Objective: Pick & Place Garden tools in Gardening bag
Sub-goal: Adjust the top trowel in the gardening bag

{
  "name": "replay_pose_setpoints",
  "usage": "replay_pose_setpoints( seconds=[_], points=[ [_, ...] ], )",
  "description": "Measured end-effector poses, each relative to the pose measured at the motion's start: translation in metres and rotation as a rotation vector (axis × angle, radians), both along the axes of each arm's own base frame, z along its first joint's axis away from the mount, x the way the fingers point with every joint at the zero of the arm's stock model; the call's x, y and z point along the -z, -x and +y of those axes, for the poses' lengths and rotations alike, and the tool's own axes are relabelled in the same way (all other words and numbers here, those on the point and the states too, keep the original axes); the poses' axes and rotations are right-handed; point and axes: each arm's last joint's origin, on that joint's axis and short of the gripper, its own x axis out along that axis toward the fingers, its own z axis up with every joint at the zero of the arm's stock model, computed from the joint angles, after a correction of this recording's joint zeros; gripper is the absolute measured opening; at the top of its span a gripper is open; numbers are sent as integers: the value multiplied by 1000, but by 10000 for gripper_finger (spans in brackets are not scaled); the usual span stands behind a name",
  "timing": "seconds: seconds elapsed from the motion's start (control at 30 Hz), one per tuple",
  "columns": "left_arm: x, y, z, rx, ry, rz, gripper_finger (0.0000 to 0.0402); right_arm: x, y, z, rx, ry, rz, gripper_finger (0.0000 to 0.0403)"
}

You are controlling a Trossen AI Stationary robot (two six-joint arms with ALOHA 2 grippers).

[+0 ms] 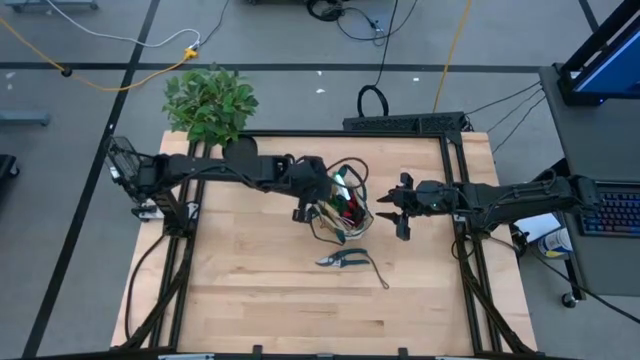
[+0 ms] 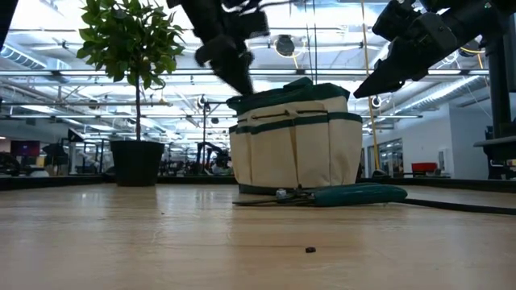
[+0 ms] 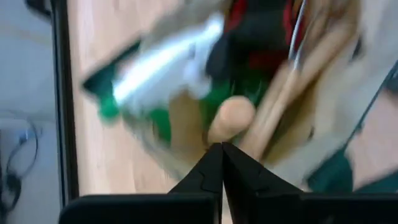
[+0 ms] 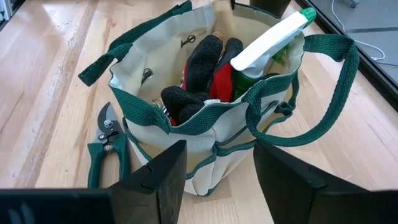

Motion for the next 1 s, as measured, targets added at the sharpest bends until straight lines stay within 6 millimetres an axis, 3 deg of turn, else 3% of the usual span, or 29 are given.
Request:
replay_pose_setpoints(
  seconds=[0.6, 0.73, 1.0],
  points=[
    [16, -23, 1, 80, 24, -85, 4, -1, -1, 0, 0, 0, -17, 180],
    [21, -21, 1, 79, 23, -37, 12, -2, -1, 0, 0, 0, -20, 180],
    [-2, -9, -3, -24, -87, -69, 10, -2, -2, 0, 0, 0, -29, 180]
  ],
)
